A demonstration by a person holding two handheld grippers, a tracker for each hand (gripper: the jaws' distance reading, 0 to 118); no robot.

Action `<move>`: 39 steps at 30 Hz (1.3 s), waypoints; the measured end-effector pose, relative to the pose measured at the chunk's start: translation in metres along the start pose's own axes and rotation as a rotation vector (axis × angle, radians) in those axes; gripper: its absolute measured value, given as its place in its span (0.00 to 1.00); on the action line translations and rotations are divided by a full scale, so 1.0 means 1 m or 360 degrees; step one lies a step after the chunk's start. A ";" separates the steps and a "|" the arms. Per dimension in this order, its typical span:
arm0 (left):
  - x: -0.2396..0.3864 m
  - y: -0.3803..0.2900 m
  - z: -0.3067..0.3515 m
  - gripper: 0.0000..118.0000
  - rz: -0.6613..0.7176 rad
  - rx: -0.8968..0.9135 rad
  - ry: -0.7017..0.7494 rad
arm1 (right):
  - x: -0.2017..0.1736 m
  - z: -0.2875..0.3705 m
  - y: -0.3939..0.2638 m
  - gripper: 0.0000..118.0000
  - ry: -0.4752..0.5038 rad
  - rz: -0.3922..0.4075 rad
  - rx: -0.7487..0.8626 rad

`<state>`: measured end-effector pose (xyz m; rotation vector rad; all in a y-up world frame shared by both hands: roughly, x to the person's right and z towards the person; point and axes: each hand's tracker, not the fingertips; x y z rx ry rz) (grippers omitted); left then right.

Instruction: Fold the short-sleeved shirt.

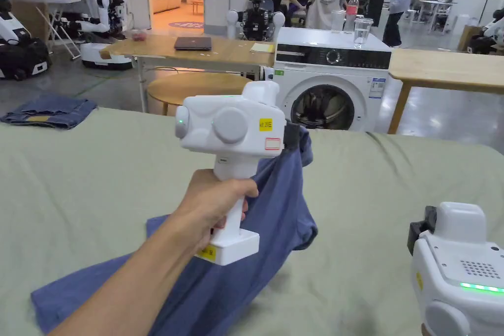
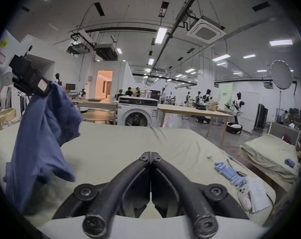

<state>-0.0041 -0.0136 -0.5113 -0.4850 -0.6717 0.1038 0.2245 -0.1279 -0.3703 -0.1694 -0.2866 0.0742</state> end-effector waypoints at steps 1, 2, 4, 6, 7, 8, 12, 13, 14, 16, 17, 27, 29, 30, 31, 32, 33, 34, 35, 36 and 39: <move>0.016 -0.002 -0.010 0.00 0.0002 -0.0017 -0.0064 | 0.008 0.003 0.000 0.00 -0.0018 -0.0006 -0.0006; 0.026 -0.005 -0.024 0.00 -0.0005 -0.0028 -0.0138 | 0.017 0.005 -0.001 0.00 -0.0049 -0.0009 -0.0012; 0.057 -0.014 -0.042 0.00 -0.0019 -0.0072 -0.0255 | 0.035 0.010 -0.004 0.00 -0.0117 -0.0019 -0.0022; 0.082 -0.026 -0.056 0.00 -0.0039 -0.0112 -0.0359 | 0.050 0.015 -0.006 0.00 -0.0160 -0.0020 -0.0027; 0.093 -0.033 -0.060 0.00 -0.0049 -0.0125 -0.0399 | 0.056 0.017 -0.007 0.00 -0.0189 -0.0011 -0.0035; 0.104 -0.040 -0.065 0.00 -0.0061 -0.0151 -0.0435 | 0.063 0.017 -0.010 0.00 -0.0212 -0.0003 -0.0042; 0.129 -0.075 -0.079 0.00 -0.0115 -0.0274 -0.0501 | 0.085 0.025 -0.019 0.00 -0.0284 -0.0001 -0.0069; 0.129 -0.083 -0.082 0.00 -0.0113 -0.0289 -0.0497 | 0.088 0.026 -0.021 0.00 -0.0292 -0.0003 -0.0076; 0.129 -0.090 -0.087 0.00 -0.0105 -0.0315 -0.0503 | 0.092 0.027 -0.023 0.00 -0.0300 -0.0003 -0.0085; 0.125 -0.101 -0.092 0.01 -0.0073 -0.0359 -0.0487 | 0.093 0.029 -0.026 0.00 -0.0310 -0.0001 -0.0108; 0.122 -0.104 -0.094 0.06 -0.0060 -0.0371 -0.0473 | 0.093 0.029 -0.027 0.00 -0.0306 -0.0004 -0.0117; 0.072 -0.090 -0.051 0.55 0.0037 -0.0167 -0.0238 | 0.066 0.018 -0.019 0.00 -0.0177 -0.0019 -0.0114; 0.055 -0.092 -0.033 0.55 0.0042 -0.0081 -0.0178 | 0.047 0.022 -0.011 0.00 -0.0124 -0.0020 -0.0107; 0.042 -0.095 -0.020 0.55 0.0042 -0.0035 -0.0133 | 0.041 0.022 -0.009 0.00 -0.0097 -0.0022 -0.0096; 0.033 -0.099 -0.009 0.51 0.0030 0.0010 -0.0069 | 0.034 0.021 -0.007 0.00 -0.0075 -0.0020 -0.0084; 0.026 -0.101 -0.001 0.42 0.0017 0.0036 -0.0011 | 0.029 0.019 -0.007 0.00 -0.0058 -0.0019 -0.0077; 0.018 -0.105 0.010 0.28 0.0002 0.0068 0.0064 | 0.023 0.018 -0.005 0.00 -0.0030 -0.0022 -0.0070; 0.011 -0.110 0.021 0.10 -0.0001 0.0095 0.0144 | 0.016 0.017 -0.004 0.00 0.0001 -0.0032 -0.0065; 0.002 -0.114 0.030 0.02 0.0010 0.0116 0.0235 | 0.009 0.015 -0.003 0.00 0.0027 -0.0045 -0.0060; -0.006 -0.118 0.039 0.00 0.0022 0.0147 0.0288 | 0.004 0.014 -0.002 0.00 0.0044 -0.0052 -0.0055; -0.037 -0.128 0.063 0.00 0.0079 0.0175 0.0407 | -0.015 0.009 -0.001 0.00 0.0090 -0.0074 -0.0054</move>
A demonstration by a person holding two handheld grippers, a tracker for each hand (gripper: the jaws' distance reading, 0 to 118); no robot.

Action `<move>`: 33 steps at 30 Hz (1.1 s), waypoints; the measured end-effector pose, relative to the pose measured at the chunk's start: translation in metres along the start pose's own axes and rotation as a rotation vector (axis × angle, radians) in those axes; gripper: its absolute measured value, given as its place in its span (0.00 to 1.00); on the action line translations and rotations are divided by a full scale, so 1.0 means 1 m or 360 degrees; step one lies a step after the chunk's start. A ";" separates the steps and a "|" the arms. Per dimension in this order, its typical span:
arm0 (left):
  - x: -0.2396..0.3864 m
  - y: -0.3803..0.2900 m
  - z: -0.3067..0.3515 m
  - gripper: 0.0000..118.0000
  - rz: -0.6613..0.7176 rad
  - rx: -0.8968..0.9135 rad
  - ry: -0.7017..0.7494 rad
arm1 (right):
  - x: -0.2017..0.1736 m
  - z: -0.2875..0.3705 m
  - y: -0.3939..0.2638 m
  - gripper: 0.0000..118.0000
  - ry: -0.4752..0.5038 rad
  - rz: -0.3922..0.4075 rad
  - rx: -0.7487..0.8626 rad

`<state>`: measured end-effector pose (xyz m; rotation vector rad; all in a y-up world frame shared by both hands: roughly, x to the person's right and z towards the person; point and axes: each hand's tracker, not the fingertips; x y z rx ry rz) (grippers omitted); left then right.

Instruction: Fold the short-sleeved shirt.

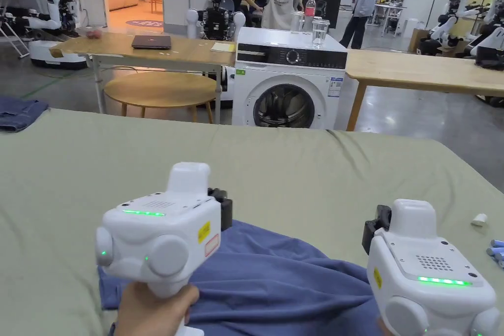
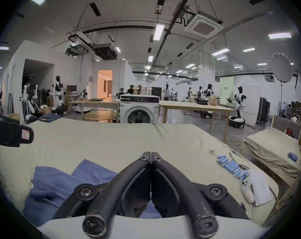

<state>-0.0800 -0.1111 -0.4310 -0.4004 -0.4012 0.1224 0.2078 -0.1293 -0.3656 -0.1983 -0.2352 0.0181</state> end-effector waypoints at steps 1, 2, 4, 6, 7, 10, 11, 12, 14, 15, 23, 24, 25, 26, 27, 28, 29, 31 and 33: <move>-0.011 -0.001 0.004 0.00 0.0016 -0.0007 0.0030 | -0.004 -0.003 -0.001 0.00 0.0017 -0.0008 -0.0007; -0.023 -0.001 0.007 0.00 0.0021 -0.0026 0.0045 | -0.008 -0.006 -0.001 0.00 0.0040 -0.0021 -0.0017; -0.048 0.000 0.011 0.00 0.0039 -0.0064 0.0169 | -0.015 -0.011 -0.002 0.00 0.0087 -0.0035 -0.0042; -0.081 0.002 0.010 0.00 0.0114 -0.0137 0.0199 | -0.021 -0.017 -0.005 0.00 0.0105 -0.0021 -0.0059; -0.099 0.003 0.006 0.00 0.0163 -0.0181 0.0222 | -0.024 -0.018 -0.006 0.00 0.0115 -0.0016 -0.0061; -0.147 0.003 -0.009 0.00 0.0267 -0.0358 0.0278 | -0.032 -0.020 -0.009 0.00 0.0145 0.0002 -0.0077; -0.159 0.003 -0.015 0.00 0.0291 -0.0428 0.0296 | -0.033 -0.021 -0.010 0.00 0.0152 0.0007 -0.0086; -0.170 0.002 -0.021 0.00 0.0316 -0.0479 0.0311 | -0.034 -0.023 -0.011 0.00 0.0157 0.0010 -0.0095; -0.192 -0.002 -0.037 0.00 0.0364 -0.0601 0.0291 | -0.038 -0.024 -0.012 0.00 0.0164 0.0018 -0.0114; -0.189 -0.003 -0.037 0.00 0.0386 -0.0647 0.0325 | -0.038 -0.026 -0.013 0.00 0.0165 0.0022 -0.0124; -0.220 -0.029 -0.094 0.47 0.0503 -0.0947 0.0363 | -0.034 -0.040 -0.022 0.00 0.0158 0.0063 -0.0197; -0.220 -0.032 -0.100 0.51 0.0470 -0.0984 0.0403 | -0.032 -0.042 -0.023 0.00 0.0154 0.0069 -0.0208; -0.220 -0.038 -0.107 0.51 0.0445 -0.1028 0.0463 | -0.033 -0.043 -0.023 0.00 0.0153 0.0074 -0.0221; -0.222 -0.043 -0.114 0.51 0.0423 -0.1077 0.0486 | -0.031 -0.044 -0.024 0.00 0.0151 0.0078 -0.0231; -0.223 -0.048 -0.120 0.51 0.0401 -0.1116 0.0511 | -0.030 -0.046 -0.025 0.00 0.0147 0.0083 -0.0241; -0.222 -0.054 -0.125 0.51 0.0380 -0.1159 0.0537 | -0.028 -0.048 -0.026 0.00 0.0141 0.0087 -0.0251; -0.220 -0.059 -0.128 0.51 0.0370 -0.1154 0.0534 | -0.025 -0.051 -0.027 0.00 0.0134 0.0092 -0.0262; -0.208 -0.060 -0.121 0.46 0.0301 -0.1070 0.0594 | -0.020 -0.057 -0.028 0.00 0.0129 0.0097 -0.0284; -0.191 -0.064 -0.121 0.30 0.0167 -0.1030 0.0607 | -0.014 -0.067 -0.028 0.00 0.0124 0.0096 -0.0310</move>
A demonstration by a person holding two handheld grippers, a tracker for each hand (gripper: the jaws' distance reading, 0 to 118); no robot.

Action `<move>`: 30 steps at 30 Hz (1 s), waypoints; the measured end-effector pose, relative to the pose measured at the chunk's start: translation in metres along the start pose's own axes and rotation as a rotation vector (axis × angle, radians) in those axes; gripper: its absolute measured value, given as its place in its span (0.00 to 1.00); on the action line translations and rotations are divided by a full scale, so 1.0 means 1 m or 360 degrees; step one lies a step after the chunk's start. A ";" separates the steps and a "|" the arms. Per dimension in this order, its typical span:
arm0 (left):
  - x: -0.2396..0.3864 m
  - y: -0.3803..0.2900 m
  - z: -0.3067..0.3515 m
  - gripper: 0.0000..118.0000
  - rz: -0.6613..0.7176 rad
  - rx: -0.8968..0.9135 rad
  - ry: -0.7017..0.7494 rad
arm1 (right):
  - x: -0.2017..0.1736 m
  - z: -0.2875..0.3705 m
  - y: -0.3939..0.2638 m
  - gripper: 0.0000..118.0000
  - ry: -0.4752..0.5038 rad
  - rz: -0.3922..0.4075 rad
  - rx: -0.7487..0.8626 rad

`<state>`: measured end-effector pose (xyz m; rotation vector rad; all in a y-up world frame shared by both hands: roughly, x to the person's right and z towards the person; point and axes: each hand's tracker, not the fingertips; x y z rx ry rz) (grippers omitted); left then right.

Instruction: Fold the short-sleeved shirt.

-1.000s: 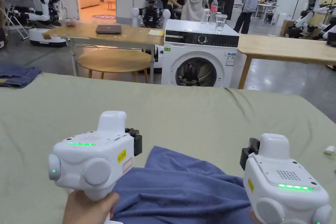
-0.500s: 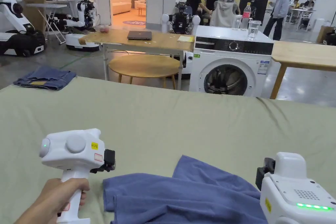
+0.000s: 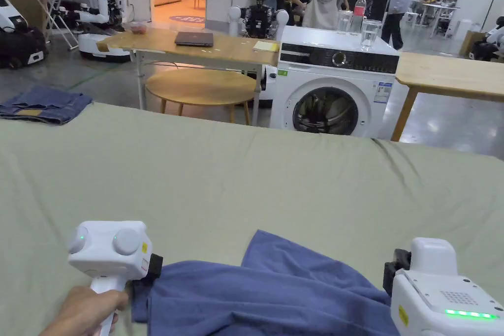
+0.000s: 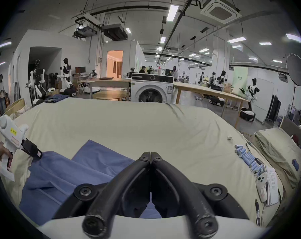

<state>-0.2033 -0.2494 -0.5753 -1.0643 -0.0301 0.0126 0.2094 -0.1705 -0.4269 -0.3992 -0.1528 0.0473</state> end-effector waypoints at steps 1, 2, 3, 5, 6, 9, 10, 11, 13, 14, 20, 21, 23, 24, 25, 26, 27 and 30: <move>0.008 -0.004 0.001 0.17 -0.0064 0.0017 0.0002 | 0.003 -0.006 0.003 0.00 -0.0002 -0.0003 -0.0017; 0.011 -0.005 0.001 0.05 -0.0116 0.0032 0.0008 | 0.008 -0.014 0.008 0.00 0.0016 -0.0007 -0.0051; 0.014 -0.006 0.003 0.00 -0.0151 0.0044 0.0006 | 0.011 -0.022 0.012 0.00 0.0041 -0.0009 -0.0093; 0.014 -0.009 0.008 0.00 -0.0133 0.0047 -0.0022 | 0.019 -0.045 0.025 0.00 0.0140 0.0000 -0.0243; 0.007 -0.008 0.008 0.00 -0.0126 0.0066 -0.0036 | 0.022 -0.056 0.030 0.05 0.0154 0.0013 -0.0296; -0.004 -0.011 0.025 0.00 -0.0019 0.0135 -0.0136 | 0.021 -0.086 0.041 0.48 0.0182 0.0130 -0.0479; -0.011 -0.013 0.030 0.00 0.0010 0.0175 -0.0159 | 0.021 -0.098 0.042 0.60 0.0210 0.0177 -0.0565; -0.014 -0.015 0.037 0.00 0.0033 0.0207 -0.0168 | 0.019 -0.109 0.042 0.60 0.0227 0.0189 -0.0633; -0.018 -0.020 0.050 0.00 0.0068 0.0239 -0.0211 | 0.017 -0.129 0.038 0.60 0.0288 0.0215 -0.0724; -0.020 -0.024 0.056 0.00 0.0081 0.0258 -0.0218 | 0.015 -0.140 0.035 0.60 0.0306 0.0226 -0.0791; -0.021 -0.040 0.073 0.00 0.0069 0.0299 -0.0243 | 0.007 -0.193 0.004 0.60 0.0355 0.0239 -0.1095; -0.020 -0.042 0.073 0.00 0.0067 0.0298 -0.0244 | 0.006 -0.198 -0.001 0.60 0.0371 0.0247 -0.1148; -0.020 -0.047 0.073 0.00 0.0066 0.0294 -0.0236 | 0.001 -0.202 -0.011 0.58 0.0366 0.0254 -0.1252; -0.020 -0.049 0.072 0.00 0.0065 0.0290 -0.0232 | -0.001 -0.195 -0.011 0.57 0.0338 0.0241 -0.1165; -0.021 -0.051 0.072 0.00 0.0068 0.0289 -0.0235 | -0.004 -0.191 -0.009 0.49 0.0320 0.0223 -0.1136; -0.019 -0.054 0.074 0.00 0.0070 0.0288 -0.0238 | -0.008 -0.192 -0.009 0.43 0.0341 0.0206 -0.1166; -0.019 -0.055 0.074 0.00 0.0069 0.0287 -0.0238 | -0.010 -0.190 -0.008 0.33 0.0336 0.0202 -0.1165; -0.017 -0.057 0.075 0.00 0.0061 0.0289 -0.0237 | -0.013 -0.176 -0.006 0.00 0.0359 0.0236 -0.1155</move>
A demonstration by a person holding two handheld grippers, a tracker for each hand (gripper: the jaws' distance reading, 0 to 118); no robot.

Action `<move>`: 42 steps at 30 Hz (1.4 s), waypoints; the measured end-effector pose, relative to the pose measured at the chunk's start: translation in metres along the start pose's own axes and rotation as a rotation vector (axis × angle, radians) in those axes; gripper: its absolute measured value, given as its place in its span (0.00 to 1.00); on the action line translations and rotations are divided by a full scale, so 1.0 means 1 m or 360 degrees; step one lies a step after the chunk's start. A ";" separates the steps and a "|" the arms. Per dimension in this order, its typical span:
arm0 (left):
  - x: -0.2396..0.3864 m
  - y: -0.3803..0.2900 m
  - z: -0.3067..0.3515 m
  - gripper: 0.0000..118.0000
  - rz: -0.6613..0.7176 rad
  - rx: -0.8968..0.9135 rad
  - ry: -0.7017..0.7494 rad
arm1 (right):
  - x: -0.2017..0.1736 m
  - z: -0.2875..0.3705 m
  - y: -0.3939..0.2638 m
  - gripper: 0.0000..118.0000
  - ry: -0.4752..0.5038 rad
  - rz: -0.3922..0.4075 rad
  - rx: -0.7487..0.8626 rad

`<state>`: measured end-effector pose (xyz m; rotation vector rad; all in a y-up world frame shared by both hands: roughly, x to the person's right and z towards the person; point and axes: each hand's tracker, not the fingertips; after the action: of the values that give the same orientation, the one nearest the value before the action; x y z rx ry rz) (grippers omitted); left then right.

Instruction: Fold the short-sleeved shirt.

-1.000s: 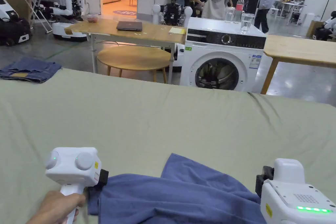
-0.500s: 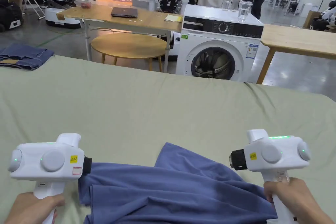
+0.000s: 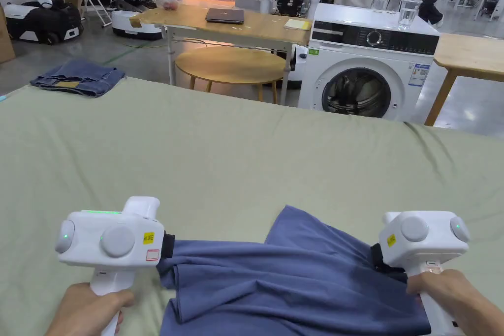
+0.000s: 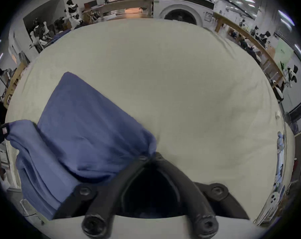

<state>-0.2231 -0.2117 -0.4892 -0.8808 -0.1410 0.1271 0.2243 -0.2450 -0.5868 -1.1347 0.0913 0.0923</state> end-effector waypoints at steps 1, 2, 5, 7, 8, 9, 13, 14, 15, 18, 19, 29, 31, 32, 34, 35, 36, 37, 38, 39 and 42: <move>0.000 0.000 0.002 0.00 0.0004 0.0004 0.0000 | 0.000 0.004 -0.004 0.00 -0.0001 -0.0014 0.0018; 0.000 0.001 0.005 0.00 0.0010 0.0021 -0.0008 | -0.005 0.019 -0.012 0.00 0.0031 -0.0058 0.0055; -0.001 0.007 0.017 0.00 0.0010 0.0075 -0.0022 | 0.003 0.052 -0.022 0.00 -0.0043 -0.0146 0.0318; -0.002 0.015 0.025 0.00 -0.0009 0.0108 -0.0022 | 0.008 0.074 -0.025 0.00 -0.0081 -0.0131 0.0436; -0.001 0.019 0.034 0.00 -0.0022 0.0137 -0.0021 | 0.009 0.090 -0.027 0.00 -0.0104 -0.0118 0.0492; -0.002 0.024 0.040 0.00 -0.0029 0.0167 -0.0022 | 0.010 0.103 -0.029 0.00 -0.0130 -0.0113 0.0526; -0.003 0.051 0.076 0.00 -0.0028 0.0291 -0.0035 | 0.029 0.163 -0.033 0.00 -0.0236 -0.0138 0.0750; -0.004 0.058 0.084 0.00 -0.0040 0.0323 -0.0032 | 0.037 0.172 -0.032 0.00 -0.0239 -0.0154 0.0774; -0.005 0.066 0.093 0.00 -0.0056 0.0359 -0.0017 | 0.041 0.187 -0.034 0.00 -0.0261 -0.0174 0.0823; -0.003 0.090 0.125 0.00 -0.0092 0.0457 -0.0002 | 0.053 0.222 -0.037 0.00 -0.0338 -0.0198 0.0945; -0.003 0.098 0.135 0.00 -0.0105 0.0489 0.0001 | 0.057 0.233 -0.039 0.00 -0.0343 -0.0201 0.0984; 0.001 0.175 0.202 0.00 -0.0211 0.0701 0.0092 | 0.072 0.311 -0.018 0.00 -0.0456 -0.0185 0.1221; 0.004 0.192 0.213 0.00 -0.0218 0.0730 0.0096 | 0.071 0.323 -0.006 0.00 -0.0476 -0.0177 0.1275; 0.005 0.202 0.215 0.00 -0.0215 0.0748 0.0093 | 0.070 0.329 0.000 0.00 -0.0495 -0.0172 0.1308; 0.009 0.219 0.223 0.00 -0.0213 0.0778 0.0109 | 0.069 0.339 0.013 0.00 -0.0491 -0.0184 0.1333; 0.009 0.229 0.224 0.00 -0.0218 0.0790 0.0124 | 0.069 0.344 0.019 0.00 -0.0479 -0.0203 0.1369; 0.006 0.240 0.224 0.00 -0.0216 0.0804 0.0129 | 0.069 0.348 0.025 0.00 -0.0478 -0.0211 0.1380; 0.006 0.249 0.227 0.00 -0.0208 0.0818 0.0130 | 0.069 0.353 0.032 0.00 -0.0485 -0.0217 0.1402; 0.005 0.258 0.230 0.00 -0.0192 0.0826 0.0120 | 0.068 0.357 0.039 0.00 -0.0498 -0.0215 0.1417; 0.004 0.265 0.233 0.00 -0.0173 0.0835 0.0115 | 0.068 0.361 0.045 0.00 -0.0506 -0.0212 0.1434; 0.004 0.287 0.239 0.00 -0.0172 0.0862 0.0129 | 0.066 0.376 0.064 0.00 -0.0532 -0.0209 0.1481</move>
<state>-0.2761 0.1515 -0.5612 -0.3361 -0.0720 0.0246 0.2918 0.1250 -0.4948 -0.1846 -0.2235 0.1050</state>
